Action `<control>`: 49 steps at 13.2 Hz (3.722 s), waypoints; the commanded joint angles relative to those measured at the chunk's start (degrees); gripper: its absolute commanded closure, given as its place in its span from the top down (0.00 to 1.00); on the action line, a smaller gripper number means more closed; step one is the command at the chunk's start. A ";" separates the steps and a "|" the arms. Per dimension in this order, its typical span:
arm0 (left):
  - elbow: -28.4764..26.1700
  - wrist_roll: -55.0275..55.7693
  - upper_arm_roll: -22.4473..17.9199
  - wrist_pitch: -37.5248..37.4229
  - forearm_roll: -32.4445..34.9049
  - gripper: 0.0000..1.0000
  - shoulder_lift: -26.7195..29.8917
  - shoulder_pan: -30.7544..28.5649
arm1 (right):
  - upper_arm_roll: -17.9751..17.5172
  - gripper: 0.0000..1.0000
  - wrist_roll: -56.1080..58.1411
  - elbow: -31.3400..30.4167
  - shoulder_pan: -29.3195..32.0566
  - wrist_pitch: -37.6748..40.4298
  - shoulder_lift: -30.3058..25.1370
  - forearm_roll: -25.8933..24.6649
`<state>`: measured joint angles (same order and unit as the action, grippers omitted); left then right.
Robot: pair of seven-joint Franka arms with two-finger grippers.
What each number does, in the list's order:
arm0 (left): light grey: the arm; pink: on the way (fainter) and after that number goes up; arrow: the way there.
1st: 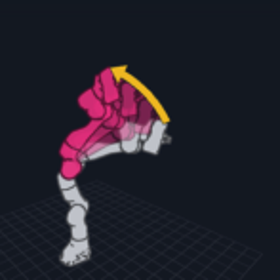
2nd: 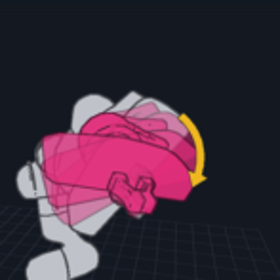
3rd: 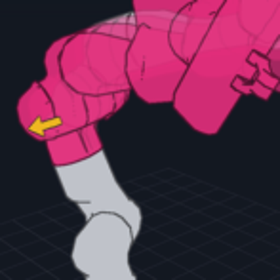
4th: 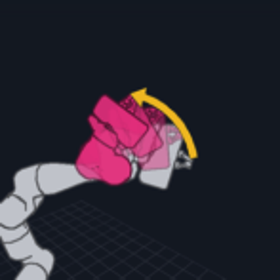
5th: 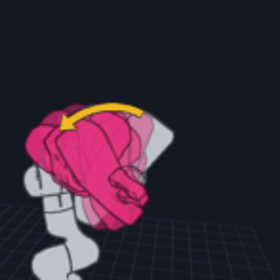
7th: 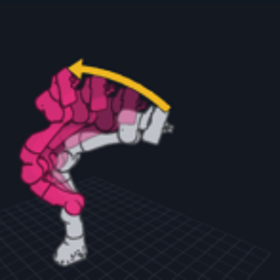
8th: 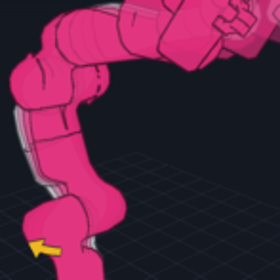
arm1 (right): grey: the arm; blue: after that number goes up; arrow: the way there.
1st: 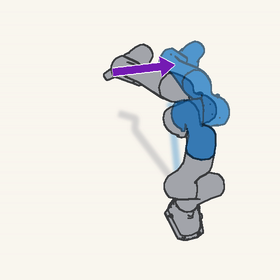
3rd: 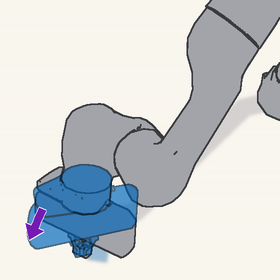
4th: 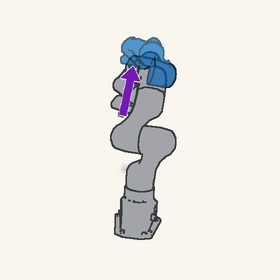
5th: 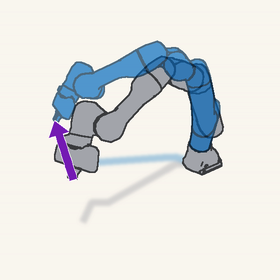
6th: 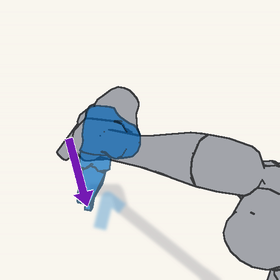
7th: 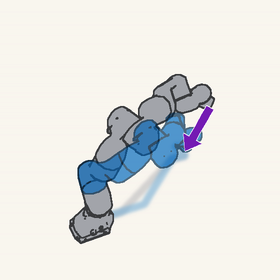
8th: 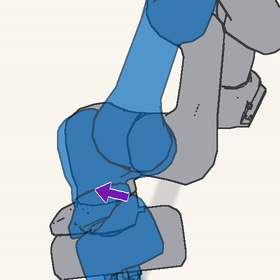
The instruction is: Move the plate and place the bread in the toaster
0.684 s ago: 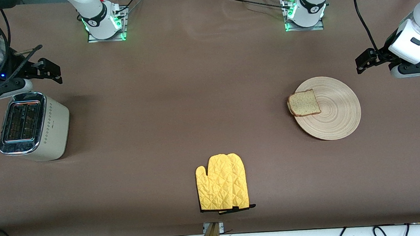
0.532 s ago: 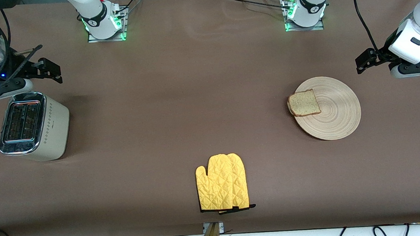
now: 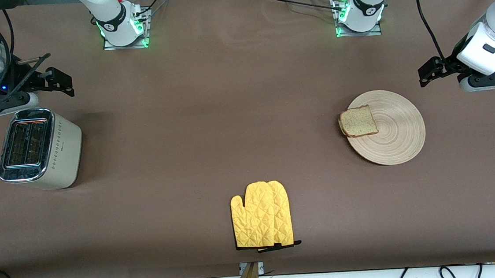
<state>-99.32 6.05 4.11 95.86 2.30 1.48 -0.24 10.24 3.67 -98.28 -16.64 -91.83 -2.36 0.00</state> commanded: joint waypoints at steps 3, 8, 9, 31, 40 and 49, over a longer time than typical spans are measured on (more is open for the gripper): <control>1.41 0.01 -0.24 -0.93 -1.07 1.00 -0.51 0.24 | -0.31 1.00 -0.15 0.63 -0.15 -0.45 0.34 0.35; 1.41 -0.17 -0.24 -0.93 -1.16 1.00 -1.39 -0.20 | -0.48 1.00 -0.85 0.28 -0.94 -0.72 0.43 0.17; 1.50 -0.17 -0.33 -0.93 -1.16 1.00 -1.65 -0.46 | -0.48 1.00 -0.77 0.45 -0.86 -0.72 0.17 0.00; 10.20 -48.04 -0.59 -5.49 -37.43 1.00 -32.13 -33.49 | 0.57 1.00 -0.59 0.46 -0.85 -3.44 -1.33 -0.97; 10.29 -61.16 -0.59 -7.35 -42.91 1.00 -47.97 -36.32 | 0.48 1.00 -0.77 0.19 -0.85 -3.88 -0.54 -1.06; 10.38 -61.16 -0.51 -4.10 -42.03 0.18 -52.19 -35.44 | 0.48 1.00 -0.51 0.19 -1.03 -4.41 -0.45 -1.32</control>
<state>-90.53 -54.20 3.56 91.97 -39.26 -50.07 -36.10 10.90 3.67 -97.86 -17.44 -95.81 -2.44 -0.55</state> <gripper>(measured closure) 0.445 0.000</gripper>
